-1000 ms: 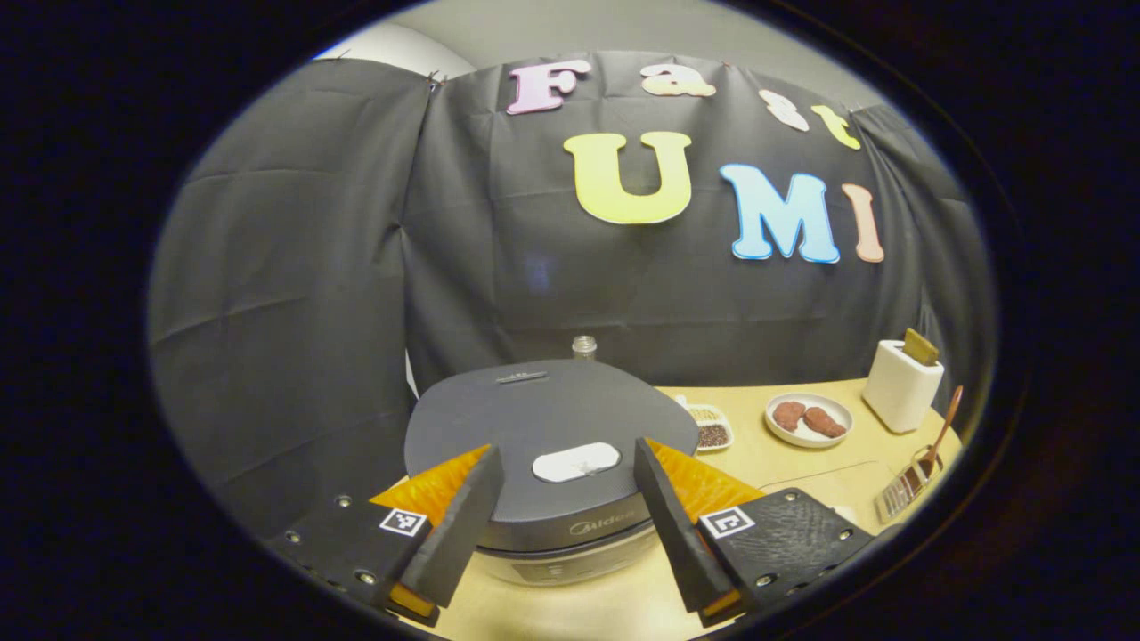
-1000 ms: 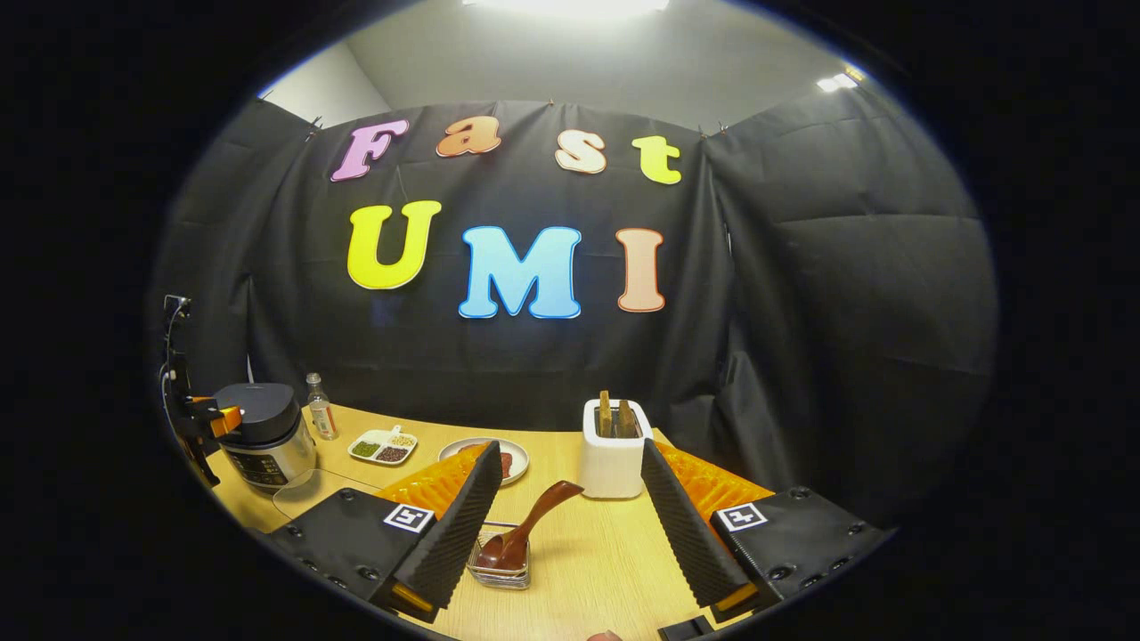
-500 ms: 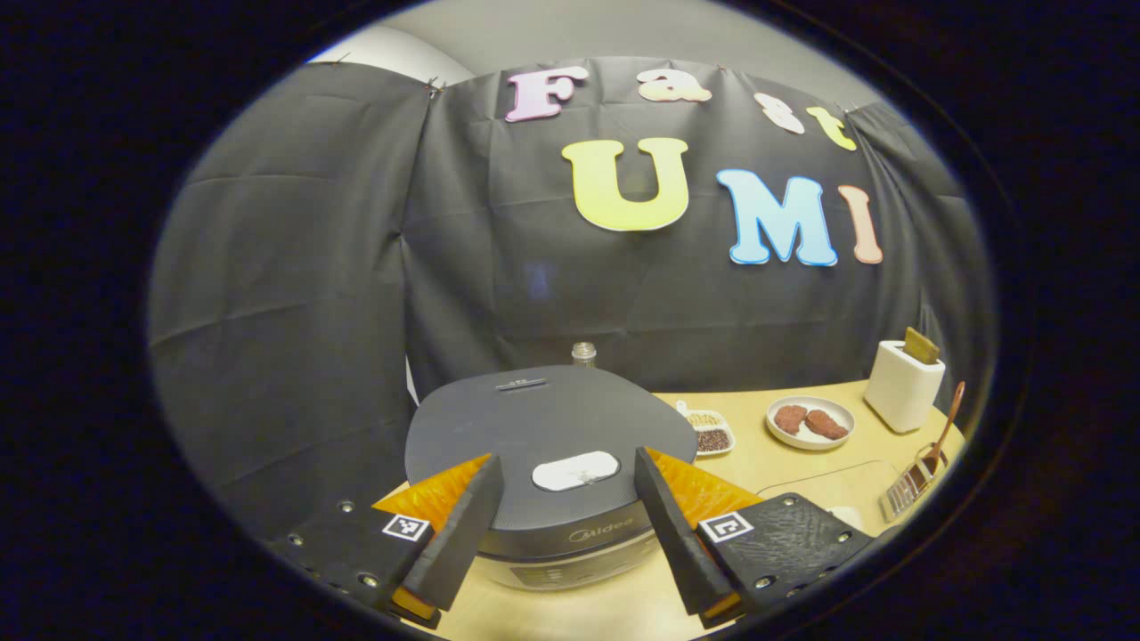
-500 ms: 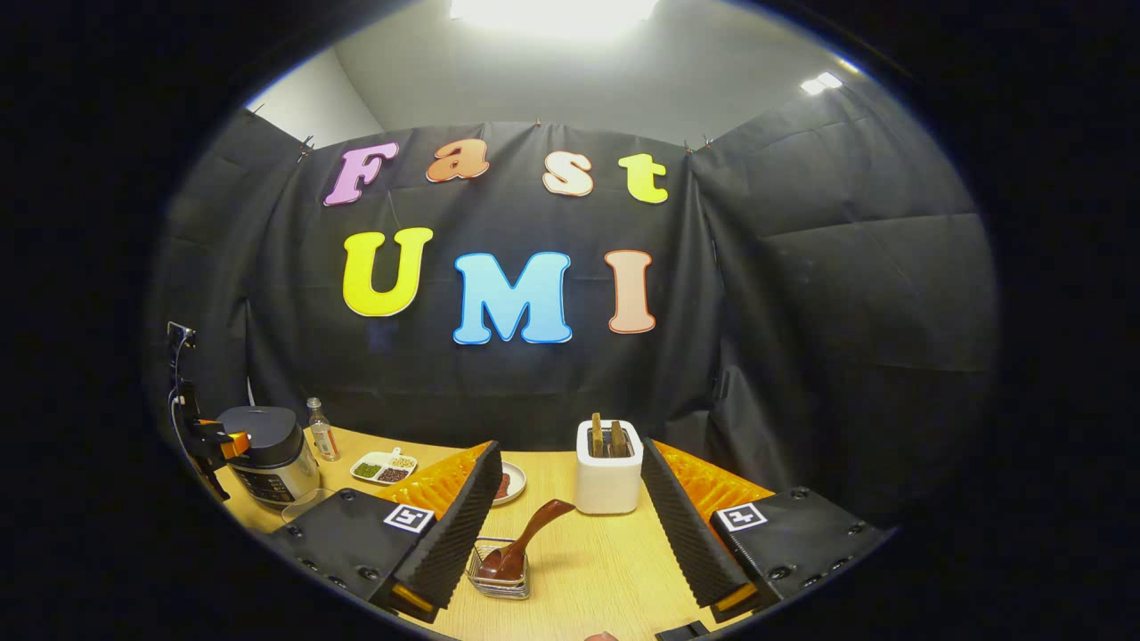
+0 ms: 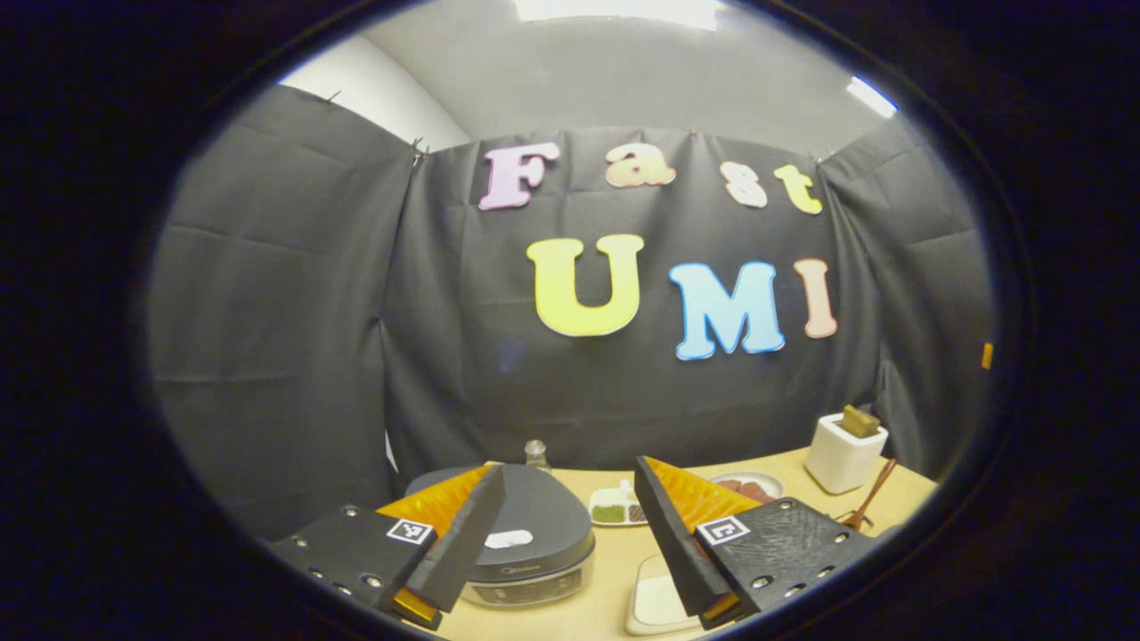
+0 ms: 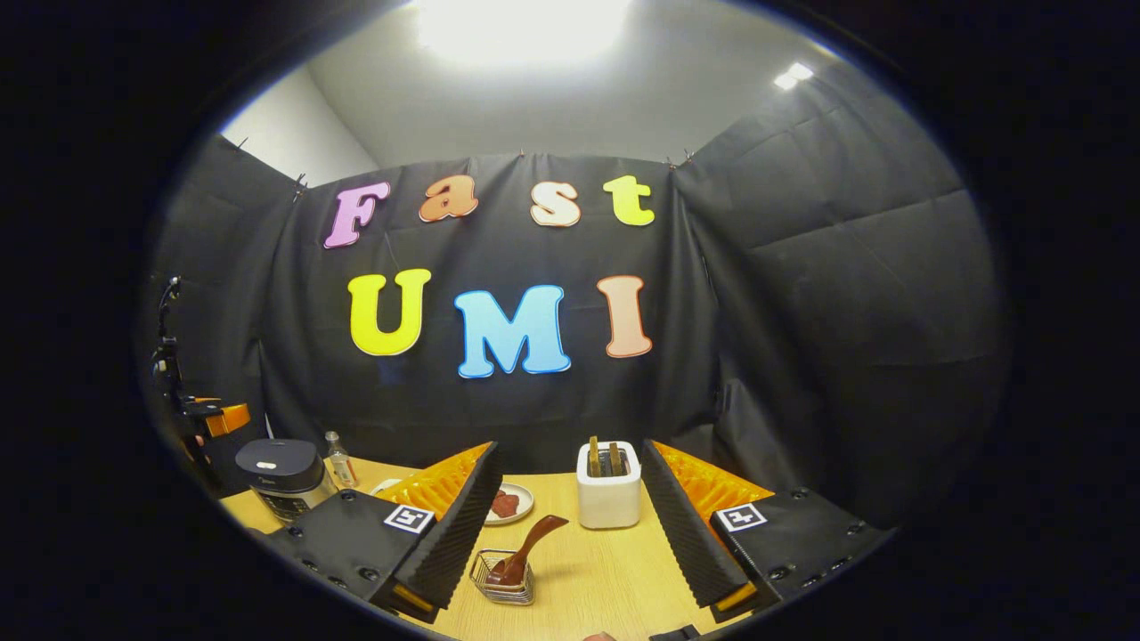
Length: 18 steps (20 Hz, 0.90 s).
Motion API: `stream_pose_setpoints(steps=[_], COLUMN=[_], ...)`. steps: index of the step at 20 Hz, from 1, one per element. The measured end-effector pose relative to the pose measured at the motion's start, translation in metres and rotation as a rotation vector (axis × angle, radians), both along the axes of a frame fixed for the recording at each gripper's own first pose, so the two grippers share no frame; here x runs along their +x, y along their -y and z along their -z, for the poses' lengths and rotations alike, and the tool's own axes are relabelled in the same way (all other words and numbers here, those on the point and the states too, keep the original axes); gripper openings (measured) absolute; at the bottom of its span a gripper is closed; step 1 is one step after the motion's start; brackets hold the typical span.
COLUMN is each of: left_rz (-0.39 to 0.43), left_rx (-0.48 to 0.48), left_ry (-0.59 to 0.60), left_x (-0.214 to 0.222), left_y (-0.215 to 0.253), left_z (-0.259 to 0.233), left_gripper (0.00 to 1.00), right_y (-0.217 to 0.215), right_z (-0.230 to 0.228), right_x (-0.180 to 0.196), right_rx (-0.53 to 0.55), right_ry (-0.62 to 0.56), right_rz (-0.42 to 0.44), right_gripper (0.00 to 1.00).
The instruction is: Close the left gripper, press the button to open the rice cooker; take a wooden spoon from the chopstick holder with the right hand, scoop a spoonful of rice and pour it into the rice cooker, then put the wooden spoon back into the chopstick holder.
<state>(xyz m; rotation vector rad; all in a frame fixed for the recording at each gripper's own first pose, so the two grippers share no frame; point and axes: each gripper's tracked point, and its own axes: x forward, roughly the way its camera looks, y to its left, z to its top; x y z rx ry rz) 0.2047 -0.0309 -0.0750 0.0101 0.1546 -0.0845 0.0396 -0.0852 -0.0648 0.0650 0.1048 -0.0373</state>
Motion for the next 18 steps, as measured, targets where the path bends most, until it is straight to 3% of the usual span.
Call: stream_pose_setpoints(steps=[3,10,17,18], left_rz=[0.013,0.125,0.138,0.132], left_rx=[-0.017,-0.018,-0.015,-0.012], left_ry=[0.051,0.124,0.156,0.161], left_x=[-0.039,-0.112,-0.148,-0.153], left_y=[0.021,0.045,0.009,0.0], left_z=[-0.036,-0.089,-0.109,-0.109], left_gripper=[0.88,0.88,0.87,0.91], right_y=[0.002,-0.009,-0.043,-0.048], right_z=[-0.013,-0.037,-0.056,-0.059], right_x=[-0.013,-0.049,-0.079,-0.081], right_rx=[0.012,0.0,-0.002,-0.006], right_ry=[0.022,0.074,0.114,0.118], right_rz=[-0.041,-0.046,-0.031,-0.034], right_gripper=[0.98,0.98,0.98,0.98])
